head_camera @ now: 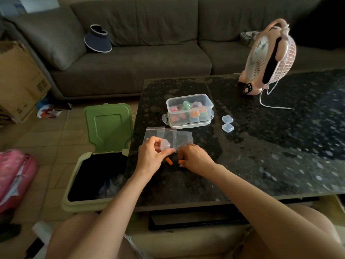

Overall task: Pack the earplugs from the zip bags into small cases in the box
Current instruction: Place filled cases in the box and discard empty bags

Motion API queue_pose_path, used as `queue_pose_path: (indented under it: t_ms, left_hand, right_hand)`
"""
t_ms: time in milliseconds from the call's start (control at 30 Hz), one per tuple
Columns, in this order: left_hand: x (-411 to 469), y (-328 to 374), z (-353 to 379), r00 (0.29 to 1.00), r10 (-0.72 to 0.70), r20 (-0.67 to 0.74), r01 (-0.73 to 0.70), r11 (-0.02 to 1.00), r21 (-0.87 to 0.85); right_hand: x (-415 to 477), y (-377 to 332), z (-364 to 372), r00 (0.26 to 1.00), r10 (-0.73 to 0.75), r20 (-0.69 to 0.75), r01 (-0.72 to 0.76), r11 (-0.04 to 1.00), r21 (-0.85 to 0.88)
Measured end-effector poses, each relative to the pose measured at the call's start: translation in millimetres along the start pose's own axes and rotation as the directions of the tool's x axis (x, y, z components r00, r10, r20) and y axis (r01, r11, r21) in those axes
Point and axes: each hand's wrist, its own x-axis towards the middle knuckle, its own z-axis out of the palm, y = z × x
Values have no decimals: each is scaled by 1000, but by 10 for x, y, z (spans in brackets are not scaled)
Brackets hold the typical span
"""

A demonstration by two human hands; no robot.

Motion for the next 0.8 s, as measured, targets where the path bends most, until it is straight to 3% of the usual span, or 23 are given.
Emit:
queue_pose_path:
  t_ms: [200,333,500,800]
  left_hand:
    - [-29,63,-35,999,-41,-28,40,999,-23]
    - [-21,48,-64,998,-42,-53,42,999,-13]
    - [-15,8,-66,999,-42,-30,43,999,33]
    - [-10,-2,-51,999,-39,-30,42,994,98]
  right_hand:
    - [56,-136,37,997,27,-76,-7,967,253]
    - [64,-187,209,992,-72,-103,90,980,180]
    - [74,-179,256,987,-95,-127,111,986,126]
    - [97,-141,191,988,-63,-145,97,965,243]
